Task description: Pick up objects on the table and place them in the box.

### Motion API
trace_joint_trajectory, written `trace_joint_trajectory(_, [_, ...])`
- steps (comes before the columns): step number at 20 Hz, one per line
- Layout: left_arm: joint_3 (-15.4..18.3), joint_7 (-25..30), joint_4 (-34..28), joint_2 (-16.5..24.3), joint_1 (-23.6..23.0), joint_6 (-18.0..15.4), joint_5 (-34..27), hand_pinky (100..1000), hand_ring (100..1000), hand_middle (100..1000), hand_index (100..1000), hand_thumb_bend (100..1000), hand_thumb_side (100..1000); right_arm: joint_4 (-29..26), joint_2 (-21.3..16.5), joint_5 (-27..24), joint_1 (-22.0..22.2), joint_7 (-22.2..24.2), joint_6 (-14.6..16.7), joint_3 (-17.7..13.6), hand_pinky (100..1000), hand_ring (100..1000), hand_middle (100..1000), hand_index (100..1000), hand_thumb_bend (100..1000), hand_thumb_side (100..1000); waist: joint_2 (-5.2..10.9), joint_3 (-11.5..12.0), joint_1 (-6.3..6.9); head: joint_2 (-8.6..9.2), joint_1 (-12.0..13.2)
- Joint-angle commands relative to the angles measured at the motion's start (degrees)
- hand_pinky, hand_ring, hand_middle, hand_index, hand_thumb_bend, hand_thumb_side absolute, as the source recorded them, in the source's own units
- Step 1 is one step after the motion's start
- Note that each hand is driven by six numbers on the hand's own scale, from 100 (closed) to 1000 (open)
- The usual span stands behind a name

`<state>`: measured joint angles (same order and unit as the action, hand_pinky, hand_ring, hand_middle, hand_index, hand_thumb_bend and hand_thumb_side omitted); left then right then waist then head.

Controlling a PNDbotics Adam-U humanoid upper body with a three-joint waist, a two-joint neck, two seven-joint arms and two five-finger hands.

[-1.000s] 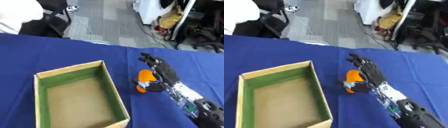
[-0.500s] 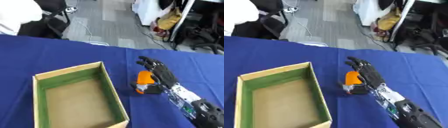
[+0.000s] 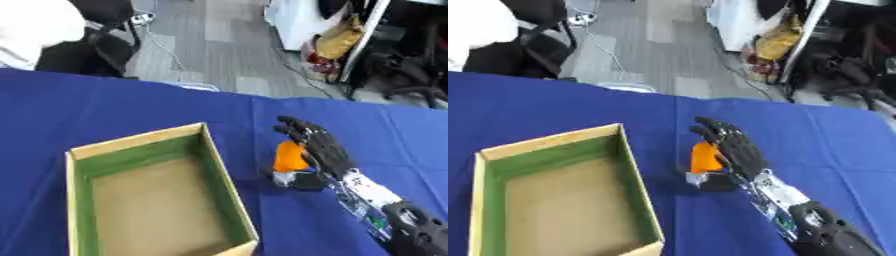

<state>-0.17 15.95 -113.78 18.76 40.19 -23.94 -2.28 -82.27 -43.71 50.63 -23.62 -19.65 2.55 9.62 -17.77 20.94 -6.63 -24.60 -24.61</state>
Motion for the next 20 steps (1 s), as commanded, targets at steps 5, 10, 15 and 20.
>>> trace_joint_trajectory(5, [0.1,0.0,-0.8,0.3,1.1,-0.1,-0.2,983,856,879,801,180,868,-0.3,-1.1,1.1,-0.2,0.4,0.4,0.0,731,827,906,887,592,1000,0.83,0.2,0.25,0.33,0.5])
trace_joint_trajectory(10, [0.0,0.1,-0.8,0.2,1.3,-0.1,-0.3,982,856,879,801,180,868,-0.2,-1.4,3.2,-0.1,0.6,0.7,0.2,740,828,903,882,577,1000,0.77,0.4,0.18,0.56,0.5])
trace_joint_trajectory(15, [-0.1,0.3,-0.8,-0.1,1.7,0.0,-0.5,982,856,879,800,180,868,0.5,-1.3,4.4,-0.2,0.7,0.9,0.2,727,825,901,882,571,1000,0.55,0.8,0.12,0.85,0.3])
trace_joint_trajectory(20, [-0.3,0.6,-0.8,-0.4,2.0,0.0,-0.7,981,857,879,800,180,868,0.9,-1.2,4.4,-0.3,0.4,1.1,0.3,565,747,828,862,573,1000,0.29,1.1,0.09,1.06,0.1])
